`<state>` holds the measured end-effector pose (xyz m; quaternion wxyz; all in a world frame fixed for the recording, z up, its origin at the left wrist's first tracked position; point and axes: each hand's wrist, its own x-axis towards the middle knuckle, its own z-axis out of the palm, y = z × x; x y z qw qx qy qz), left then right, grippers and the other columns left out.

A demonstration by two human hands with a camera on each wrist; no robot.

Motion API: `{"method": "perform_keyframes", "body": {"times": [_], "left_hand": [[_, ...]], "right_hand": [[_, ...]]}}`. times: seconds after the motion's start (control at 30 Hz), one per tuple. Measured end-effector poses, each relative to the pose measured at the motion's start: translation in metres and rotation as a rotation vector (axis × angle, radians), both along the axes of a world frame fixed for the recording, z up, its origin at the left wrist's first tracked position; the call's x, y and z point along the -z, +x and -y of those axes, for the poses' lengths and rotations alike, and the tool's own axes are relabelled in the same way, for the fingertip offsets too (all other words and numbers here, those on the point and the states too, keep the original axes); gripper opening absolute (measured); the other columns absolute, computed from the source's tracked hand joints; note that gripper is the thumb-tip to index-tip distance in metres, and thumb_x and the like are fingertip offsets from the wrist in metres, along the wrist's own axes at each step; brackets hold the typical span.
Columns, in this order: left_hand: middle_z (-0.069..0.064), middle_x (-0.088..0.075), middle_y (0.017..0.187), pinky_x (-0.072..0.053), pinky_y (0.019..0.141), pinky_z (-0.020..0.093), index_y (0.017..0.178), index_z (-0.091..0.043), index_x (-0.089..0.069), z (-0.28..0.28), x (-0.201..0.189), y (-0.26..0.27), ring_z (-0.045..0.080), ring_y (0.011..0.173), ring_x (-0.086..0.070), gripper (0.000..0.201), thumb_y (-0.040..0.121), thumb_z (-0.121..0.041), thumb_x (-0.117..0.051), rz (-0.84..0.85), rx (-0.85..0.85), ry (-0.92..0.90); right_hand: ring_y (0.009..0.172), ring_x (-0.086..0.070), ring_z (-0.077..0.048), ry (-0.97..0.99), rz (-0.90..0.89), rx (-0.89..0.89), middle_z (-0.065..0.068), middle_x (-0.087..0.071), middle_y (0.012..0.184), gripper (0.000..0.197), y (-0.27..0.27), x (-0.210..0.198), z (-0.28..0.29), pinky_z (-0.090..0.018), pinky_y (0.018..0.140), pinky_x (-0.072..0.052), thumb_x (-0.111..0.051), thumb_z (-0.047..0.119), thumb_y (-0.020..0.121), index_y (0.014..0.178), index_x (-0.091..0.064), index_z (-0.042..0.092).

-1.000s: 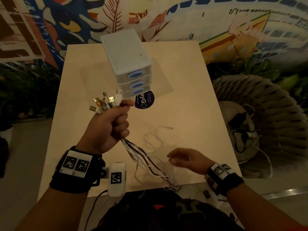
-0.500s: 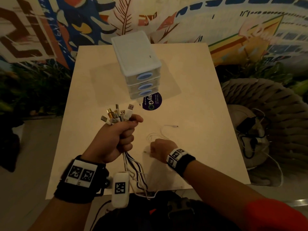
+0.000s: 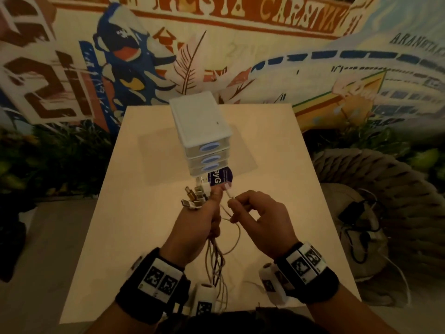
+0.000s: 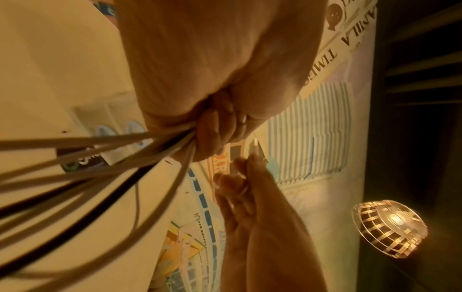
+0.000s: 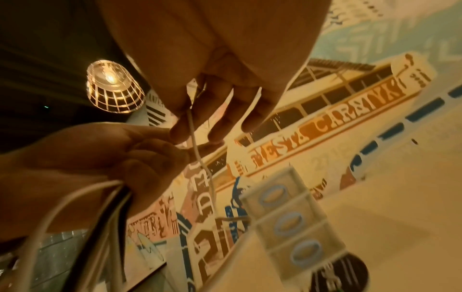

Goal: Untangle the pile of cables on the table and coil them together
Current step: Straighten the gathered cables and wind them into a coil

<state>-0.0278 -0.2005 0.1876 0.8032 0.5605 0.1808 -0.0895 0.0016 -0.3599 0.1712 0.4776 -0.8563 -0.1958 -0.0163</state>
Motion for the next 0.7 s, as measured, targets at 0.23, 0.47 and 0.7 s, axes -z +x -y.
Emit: {"method": "perform_keyframes", "body": {"times": [0.23, 0.47, 0.7], "left_hand": [[0.009, -0.017, 0.065, -0.015, 0.052, 0.034, 0.109, 0.003, -0.065, 0.022, -0.028, 0.005, 0.018, 0.054, -0.012, 0.046, 0.094, -0.04, -0.057, 0.122, 0.019, -0.087], [0.002, -0.025, 0.061, -0.019, 0.053, 0.032, 0.097, -0.014, -0.073, 0.022, -0.038, 0.007, 0.012, 0.05, -0.021, 0.03, 0.1, -0.037, -0.054, 0.226, -0.025, 0.09], [0.001, -0.043, 0.065, -0.021, 0.044, 0.025, 0.085, -0.014, -0.057, 0.004, -0.06, 0.017, 0.009, 0.045, -0.021, 0.035, 0.108, -0.037, -0.043, 0.281, -0.139, 0.025]], "right_hand": [[0.072, -0.052, -0.005, -0.081, 0.193, 0.012, 0.014, -0.06, 0.059, 0.032, 0.006, -0.026, 0.011, -0.019, 0.064, -0.041, -0.052, 0.043, 0.099, 0.075, -0.064, 0.026], [0.066, -0.053, -0.007, -0.07, 0.207, -0.046, 0.01, -0.058, 0.063, 0.036, 0.006, -0.029, 0.013, -0.021, 0.063, -0.04, -0.048, 0.048, 0.1, 0.075, -0.063, 0.028], [0.061, -0.05, -0.013, -0.246, -0.029, -0.207, 0.007, -0.05, 0.064, 0.048, -0.001, 0.013, 0.054, -0.027, 0.059, -0.038, -0.026, 0.064, 0.1, 0.074, -0.045, 0.029]]}}
